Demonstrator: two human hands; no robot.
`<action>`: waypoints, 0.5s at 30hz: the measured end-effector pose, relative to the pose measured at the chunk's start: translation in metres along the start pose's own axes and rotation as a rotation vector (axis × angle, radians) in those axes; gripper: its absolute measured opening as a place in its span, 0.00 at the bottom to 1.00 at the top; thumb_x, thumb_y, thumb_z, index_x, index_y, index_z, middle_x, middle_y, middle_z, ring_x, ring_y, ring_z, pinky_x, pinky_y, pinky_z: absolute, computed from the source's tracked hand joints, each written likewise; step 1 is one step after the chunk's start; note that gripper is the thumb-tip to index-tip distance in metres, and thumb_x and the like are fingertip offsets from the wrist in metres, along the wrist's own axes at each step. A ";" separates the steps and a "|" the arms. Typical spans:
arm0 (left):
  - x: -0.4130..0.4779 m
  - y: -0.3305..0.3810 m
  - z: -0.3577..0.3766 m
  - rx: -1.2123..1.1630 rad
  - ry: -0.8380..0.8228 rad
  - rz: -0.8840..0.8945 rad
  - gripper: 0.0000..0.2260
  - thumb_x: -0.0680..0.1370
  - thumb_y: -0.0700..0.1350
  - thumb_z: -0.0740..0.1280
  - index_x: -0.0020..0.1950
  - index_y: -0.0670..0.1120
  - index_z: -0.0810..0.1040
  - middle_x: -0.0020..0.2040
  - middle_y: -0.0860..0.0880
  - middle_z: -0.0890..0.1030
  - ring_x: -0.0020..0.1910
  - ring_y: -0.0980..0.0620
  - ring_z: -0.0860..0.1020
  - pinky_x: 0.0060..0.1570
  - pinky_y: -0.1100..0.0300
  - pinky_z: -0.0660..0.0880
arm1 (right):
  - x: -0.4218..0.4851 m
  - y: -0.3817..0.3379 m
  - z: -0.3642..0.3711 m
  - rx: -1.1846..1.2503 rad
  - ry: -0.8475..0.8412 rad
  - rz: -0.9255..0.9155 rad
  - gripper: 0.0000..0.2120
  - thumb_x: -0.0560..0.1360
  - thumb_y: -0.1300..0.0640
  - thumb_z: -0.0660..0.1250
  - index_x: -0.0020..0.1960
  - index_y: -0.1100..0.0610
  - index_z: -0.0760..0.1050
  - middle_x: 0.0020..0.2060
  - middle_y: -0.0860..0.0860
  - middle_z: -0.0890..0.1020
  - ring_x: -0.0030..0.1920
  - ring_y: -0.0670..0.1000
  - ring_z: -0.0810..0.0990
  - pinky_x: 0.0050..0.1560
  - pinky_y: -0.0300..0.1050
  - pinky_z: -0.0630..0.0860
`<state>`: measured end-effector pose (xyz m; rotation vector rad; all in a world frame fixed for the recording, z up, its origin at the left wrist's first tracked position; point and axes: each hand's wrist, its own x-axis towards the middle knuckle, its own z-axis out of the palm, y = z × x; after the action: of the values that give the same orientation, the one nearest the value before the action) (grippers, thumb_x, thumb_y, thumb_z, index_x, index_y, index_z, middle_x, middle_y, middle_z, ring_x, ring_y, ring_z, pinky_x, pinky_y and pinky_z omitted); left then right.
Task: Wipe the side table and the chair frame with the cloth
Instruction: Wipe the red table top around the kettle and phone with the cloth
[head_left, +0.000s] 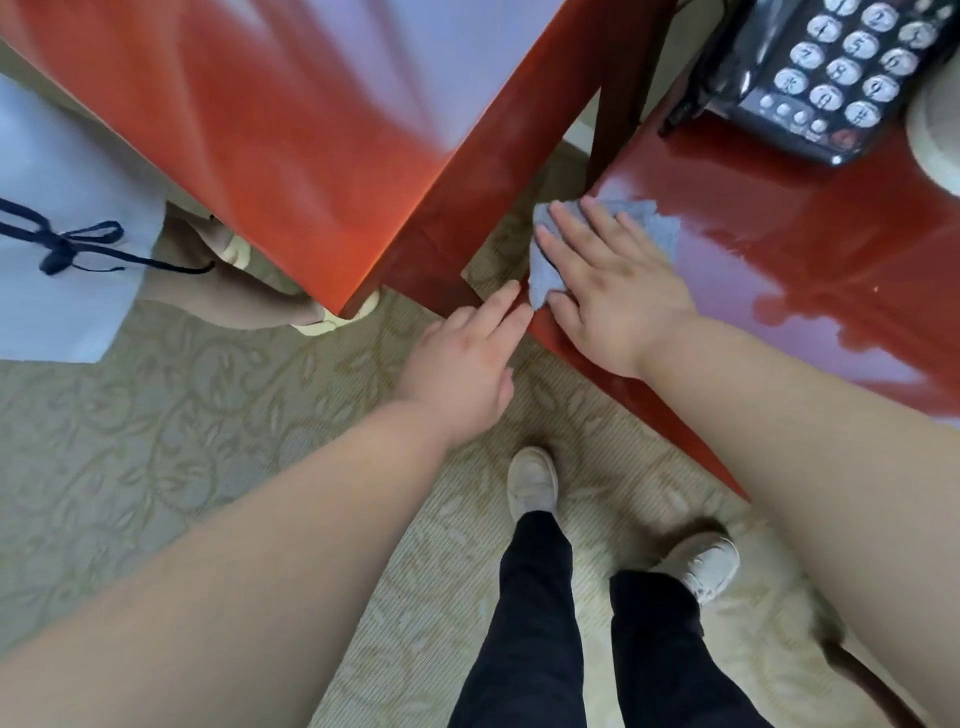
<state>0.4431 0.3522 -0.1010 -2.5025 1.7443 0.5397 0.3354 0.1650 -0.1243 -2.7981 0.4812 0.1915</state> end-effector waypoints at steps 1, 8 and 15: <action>-0.001 0.003 0.002 0.001 0.004 -0.012 0.34 0.76 0.47 0.69 0.81 0.49 0.62 0.83 0.50 0.58 0.64 0.44 0.75 0.57 0.45 0.77 | -0.006 0.000 0.000 0.000 0.001 -0.003 0.33 0.81 0.42 0.48 0.83 0.54 0.56 0.83 0.53 0.56 0.83 0.57 0.50 0.81 0.53 0.42; 0.011 0.020 -0.010 0.106 0.095 -0.010 0.24 0.74 0.49 0.71 0.69 0.43 0.76 0.73 0.41 0.73 0.65 0.40 0.75 0.61 0.44 0.73 | -0.139 0.016 0.019 -0.020 0.000 -0.046 0.30 0.82 0.46 0.56 0.82 0.54 0.60 0.82 0.52 0.60 0.82 0.57 0.55 0.81 0.59 0.54; 0.065 0.076 -0.018 -0.002 -0.044 -0.057 0.37 0.79 0.66 0.64 0.83 0.53 0.58 0.83 0.46 0.55 0.82 0.39 0.53 0.77 0.39 0.60 | -0.049 0.079 -0.002 0.008 0.087 0.173 0.32 0.82 0.43 0.52 0.83 0.57 0.56 0.83 0.55 0.57 0.82 0.60 0.53 0.81 0.58 0.48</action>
<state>0.3982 0.2615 -0.0914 -2.5134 1.6523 0.5881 0.2623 0.1088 -0.1343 -2.7651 0.7442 0.1047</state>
